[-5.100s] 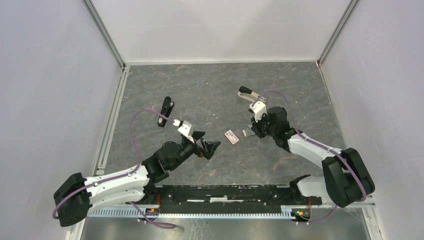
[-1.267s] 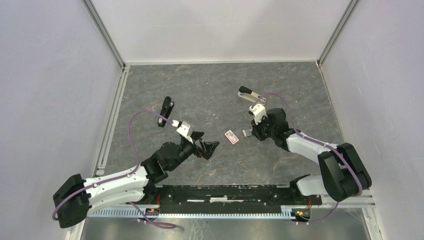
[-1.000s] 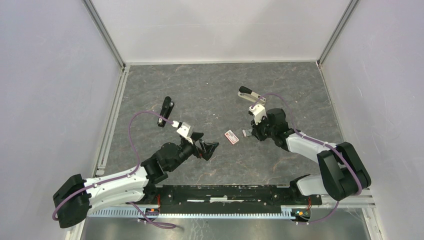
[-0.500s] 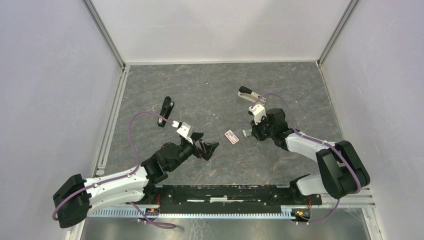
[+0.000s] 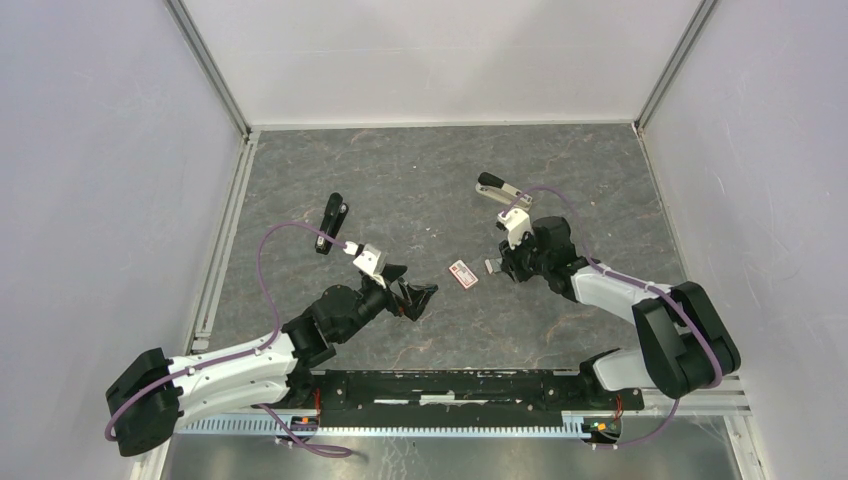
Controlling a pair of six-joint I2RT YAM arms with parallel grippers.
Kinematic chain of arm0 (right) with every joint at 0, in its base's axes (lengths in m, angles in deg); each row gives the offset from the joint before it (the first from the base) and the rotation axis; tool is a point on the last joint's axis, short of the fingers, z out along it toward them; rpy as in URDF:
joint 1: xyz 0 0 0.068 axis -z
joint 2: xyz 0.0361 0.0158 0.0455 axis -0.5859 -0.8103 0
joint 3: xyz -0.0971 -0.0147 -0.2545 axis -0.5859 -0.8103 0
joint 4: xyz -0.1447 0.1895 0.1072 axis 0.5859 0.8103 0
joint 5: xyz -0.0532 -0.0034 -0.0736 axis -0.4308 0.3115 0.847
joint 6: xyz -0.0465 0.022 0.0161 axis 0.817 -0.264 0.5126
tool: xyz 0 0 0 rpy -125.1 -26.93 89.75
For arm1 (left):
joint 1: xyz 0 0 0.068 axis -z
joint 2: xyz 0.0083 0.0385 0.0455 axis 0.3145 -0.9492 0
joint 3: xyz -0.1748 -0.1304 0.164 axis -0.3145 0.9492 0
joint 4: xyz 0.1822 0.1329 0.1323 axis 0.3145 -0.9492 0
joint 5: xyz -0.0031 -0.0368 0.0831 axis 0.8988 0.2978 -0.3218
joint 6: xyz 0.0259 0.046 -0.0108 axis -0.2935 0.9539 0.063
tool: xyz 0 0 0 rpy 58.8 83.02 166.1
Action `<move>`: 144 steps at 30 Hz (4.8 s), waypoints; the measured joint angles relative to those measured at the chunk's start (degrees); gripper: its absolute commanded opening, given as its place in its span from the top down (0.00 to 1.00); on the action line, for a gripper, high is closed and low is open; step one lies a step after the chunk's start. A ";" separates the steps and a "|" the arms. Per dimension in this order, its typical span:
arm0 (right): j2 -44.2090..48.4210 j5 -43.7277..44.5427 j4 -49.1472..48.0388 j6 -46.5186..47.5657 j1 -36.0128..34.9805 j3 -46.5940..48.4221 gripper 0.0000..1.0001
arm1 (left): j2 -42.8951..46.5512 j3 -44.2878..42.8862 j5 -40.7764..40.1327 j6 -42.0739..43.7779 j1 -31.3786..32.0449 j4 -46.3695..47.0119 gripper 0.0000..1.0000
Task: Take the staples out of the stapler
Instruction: Place the staple in the staple box, then adjust the staple in the staple box.
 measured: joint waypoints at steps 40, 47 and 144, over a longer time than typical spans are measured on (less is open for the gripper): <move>2.62 -5.18 6.91 9.60 3.41 1.29 0.78 | 0.92 0.02 0.02 0.00 -0.02 -0.07 0.00; 1.51 -5.18 7.93 10.08 3.41 1.84 0.77 | 1.05 0.04 0.00 0.00 -0.02 -0.09 0.00; 3.76 -16.41 4.92 6.38 14.58 4.11 0.64 | -11.02 -1.20 1.64 -6.08 -0.22 3.87 0.02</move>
